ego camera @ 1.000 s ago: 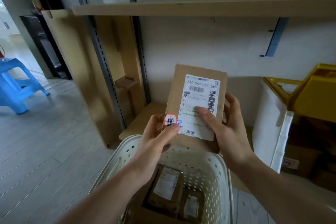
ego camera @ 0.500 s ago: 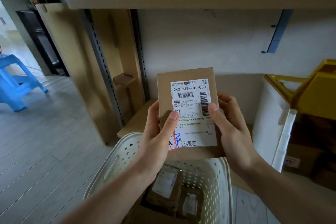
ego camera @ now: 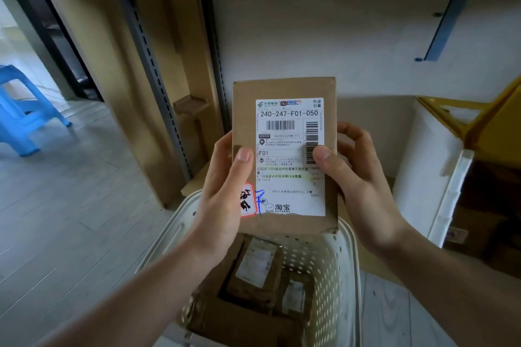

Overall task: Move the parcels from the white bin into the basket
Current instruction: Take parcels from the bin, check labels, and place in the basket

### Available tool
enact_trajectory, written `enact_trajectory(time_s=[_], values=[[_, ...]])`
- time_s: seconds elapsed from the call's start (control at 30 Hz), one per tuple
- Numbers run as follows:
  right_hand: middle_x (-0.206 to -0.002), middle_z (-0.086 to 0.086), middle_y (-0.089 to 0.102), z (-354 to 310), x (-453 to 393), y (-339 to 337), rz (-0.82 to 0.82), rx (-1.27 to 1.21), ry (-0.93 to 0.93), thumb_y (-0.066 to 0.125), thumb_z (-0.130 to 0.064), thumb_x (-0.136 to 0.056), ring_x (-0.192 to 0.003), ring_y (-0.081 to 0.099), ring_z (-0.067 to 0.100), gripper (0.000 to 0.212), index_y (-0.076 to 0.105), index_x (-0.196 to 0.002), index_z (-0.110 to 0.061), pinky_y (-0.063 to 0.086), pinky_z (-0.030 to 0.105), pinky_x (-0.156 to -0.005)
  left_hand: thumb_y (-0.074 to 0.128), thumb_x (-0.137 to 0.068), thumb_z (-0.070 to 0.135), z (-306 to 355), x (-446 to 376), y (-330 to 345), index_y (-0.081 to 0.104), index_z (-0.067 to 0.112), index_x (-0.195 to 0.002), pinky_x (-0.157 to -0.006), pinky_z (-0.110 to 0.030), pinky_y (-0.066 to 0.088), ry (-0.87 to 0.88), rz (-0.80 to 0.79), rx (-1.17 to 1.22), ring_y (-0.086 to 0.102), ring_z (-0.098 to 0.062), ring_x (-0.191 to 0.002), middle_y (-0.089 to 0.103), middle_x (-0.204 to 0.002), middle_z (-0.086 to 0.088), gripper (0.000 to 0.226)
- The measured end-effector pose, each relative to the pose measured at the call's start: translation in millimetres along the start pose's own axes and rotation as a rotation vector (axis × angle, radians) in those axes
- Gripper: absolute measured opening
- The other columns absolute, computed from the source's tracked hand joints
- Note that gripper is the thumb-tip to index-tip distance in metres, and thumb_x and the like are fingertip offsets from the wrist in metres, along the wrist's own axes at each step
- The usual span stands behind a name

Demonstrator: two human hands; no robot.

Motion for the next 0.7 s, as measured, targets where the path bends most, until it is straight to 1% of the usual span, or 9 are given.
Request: enact_trajectory(time_s=[0.07,0.13,0.27,0.33,0.4,0.43,0.5,0.57,0.7], values=[[-0.133,0.005,0.066,4,-1,2,-0.038,-0.015,0.043,0.077,-0.043,-0.079,-0.115,0.071,0.021,0.074,0.042,-0.143,-0.031,0.060,0.042,-0.095,0.043,-0.095,0.044,-2,-1,-4,0.041,0.024,-0.146,-0.093,-0.030,0.059,-0.008,0.005,0.001,0.068,-0.019,-0.118,0.070,-0.128,0.004,0.055],[-0.126,0.005,0.072,9,-2,4,-0.085,-0.026,0.079,0.072,-0.037,-0.082,-0.112,0.073,0.022,0.071,0.039,-0.145,-0.031,0.061,0.040,-0.095,0.041,-0.095,0.045,-5,-1,-8,0.041,0.022,-0.145,-0.090,-0.028,0.059,-0.019,0.008,0.000,0.069,-0.018,-0.117,0.070,-0.127,0.003,0.056],[-0.119,0.005,0.076,13,-7,3,-0.119,0.008,0.096,0.071,-0.034,-0.081,-0.107,0.075,0.023,0.070,0.041,-0.144,-0.029,0.062,0.030,-0.086,0.044,-0.098,0.046,-8,0,-12,0.044,0.023,-0.144,-0.082,-0.025,0.060,-0.053,0.019,0.005,0.071,-0.018,-0.113,0.072,-0.125,0.003,0.051],[-0.117,0.004,0.076,14,-9,2,-0.122,0.022,0.099,0.071,-0.034,-0.081,-0.105,0.075,0.022,0.069,0.043,-0.144,-0.029,0.061,0.027,-0.083,0.047,-0.101,0.044,-8,0,-13,0.044,0.022,-0.144,-0.079,-0.024,0.060,-0.065,0.019,0.012,0.072,-0.018,-0.109,0.073,-0.122,0.004,0.049],[-0.117,0.003,0.077,14,-10,2,-0.129,0.031,0.094,0.069,-0.034,-0.082,-0.106,0.075,0.022,0.066,0.044,-0.143,-0.028,0.061,0.028,-0.084,0.046,-0.097,0.040,-7,-1,-13,0.044,0.021,-0.143,-0.078,-0.023,0.059,-0.065,0.010,0.017,0.073,-0.017,-0.108,0.074,-0.121,0.003,0.051],[-0.118,0.003,0.077,14,-11,2,-0.133,0.033,0.091,0.069,-0.034,-0.082,-0.106,0.075,0.022,0.065,0.045,-0.142,-0.028,0.061,0.028,-0.085,0.047,-0.099,0.039,-6,-1,-13,0.044,0.020,-0.143,-0.079,-0.023,0.059,-0.059,0.001,0.016,0.073,-0.017,-0.108,0.074,-0.121,0.003,0.048],[-0.118,0.003,0.076,13,-11,3,-0.140,0.039,0.083,0.067,-0.035,-0.083,-0.107,0.075,0.022,0.064,0.045,-0.142,-0.027,0.062,0.032,-0.088,0.046,-0.099,0.038,-5,-1,-14,0.045,0.021,-0.142,-0.080,-0.024,0.059,-0.049,-0.003,0.016,0.072,-0.017,-0.109,0.074,-0.121,0.003,0.046],[-0.119,0.004,0.076,12,-11,3,-0.147,0.051,0.078,0.066,-0.036,-0.084,-0.108,0.074,0.023,0.061,0.046,-0.142,-0.027,0.061,0.037,-0.091,0.044,-0.095,0.037,-5,-1,-15,0.046,0.021,-0.141,-0.080,-0.024,0.059,-0.046,-0.001,0.022,0.073,-0.017,-0.109,0.074,-0.121,0.003,0.049],[-0.120,0.003,0.075,12,-9,5,-0.144,0.076,0.074,0.063,-0.042,-0.086,-0.109,0.074,0.020,0.059,0.047,-0.141,-0.029,0.059,0.040,-0.096,0.043,-0.094,0.038,-4,1,-14,0.045,0.021,-0.142,-0.081,-0.025,0.059,-0.054,0.000,0.014,0.072,-0.018,-0.110,0.074,-0.121,0.004,0.050]])
Point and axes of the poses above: each hand's wrist, its own x-axis away from the middle knuckle, its own y-axis out of the palm, z = x × y, the point moved 5 cm from there along -x, towards the middle knuckle
